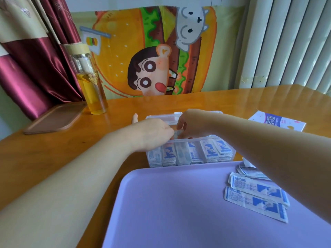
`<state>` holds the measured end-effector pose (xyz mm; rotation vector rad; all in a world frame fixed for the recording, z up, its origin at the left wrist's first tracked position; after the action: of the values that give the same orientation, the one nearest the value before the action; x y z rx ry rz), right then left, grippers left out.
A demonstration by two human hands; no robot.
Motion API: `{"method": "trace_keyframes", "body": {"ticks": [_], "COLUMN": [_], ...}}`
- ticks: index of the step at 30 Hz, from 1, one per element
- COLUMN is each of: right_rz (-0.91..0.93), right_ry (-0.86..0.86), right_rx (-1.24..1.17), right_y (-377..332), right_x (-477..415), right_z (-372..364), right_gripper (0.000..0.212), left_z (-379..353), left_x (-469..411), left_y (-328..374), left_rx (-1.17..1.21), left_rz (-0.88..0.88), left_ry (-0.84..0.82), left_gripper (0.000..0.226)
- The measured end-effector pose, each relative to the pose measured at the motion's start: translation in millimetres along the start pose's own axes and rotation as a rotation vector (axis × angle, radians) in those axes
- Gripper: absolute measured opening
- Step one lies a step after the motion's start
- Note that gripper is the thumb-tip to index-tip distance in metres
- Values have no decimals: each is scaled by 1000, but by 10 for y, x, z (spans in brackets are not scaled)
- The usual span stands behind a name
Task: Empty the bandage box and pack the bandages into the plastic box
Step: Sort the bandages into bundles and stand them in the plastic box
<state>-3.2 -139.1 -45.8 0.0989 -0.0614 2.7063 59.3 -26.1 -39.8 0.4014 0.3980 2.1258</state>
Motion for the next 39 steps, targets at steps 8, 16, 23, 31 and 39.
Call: {"method": "trace_keyframes", "body": {"ticks": [8,16,23,31,39], "right_rz": [19,32,-26,-199,-214], "right_ry": [26,575,139,-95,-183], "right_rx": [49,-147,44,60,-156], "right_y": [22,133,486,585,637], "right_x": [106,573,1553,1739,1723], "right_z": [99,394,31,-354,-385], "right_gripper": [31,18,12,40,29], "left_z": [28,62,-281,-1007,-1012], "left_x": [26,166,702,680,642], "left_y": [41,88,423,690,735], "left_rx": [-4,-76,38,-21,140], "left_rz": [-40,-208,-569,-283,-62], "left_ry": [32,289,424,72,-105], "left_gripper": [40,26,17,38,40]}}
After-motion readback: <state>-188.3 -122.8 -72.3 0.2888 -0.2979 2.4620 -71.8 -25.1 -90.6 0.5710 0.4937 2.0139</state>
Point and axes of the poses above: each hand's wrist, its own x-axis away from the middle knuckle, its own z-axis out of the back of the hand, y = z × x, the point moved 2 cm from there along -x, towards the middle knuckle, and after that the axes turned 9 degrees about x, right-handed, at the moved point
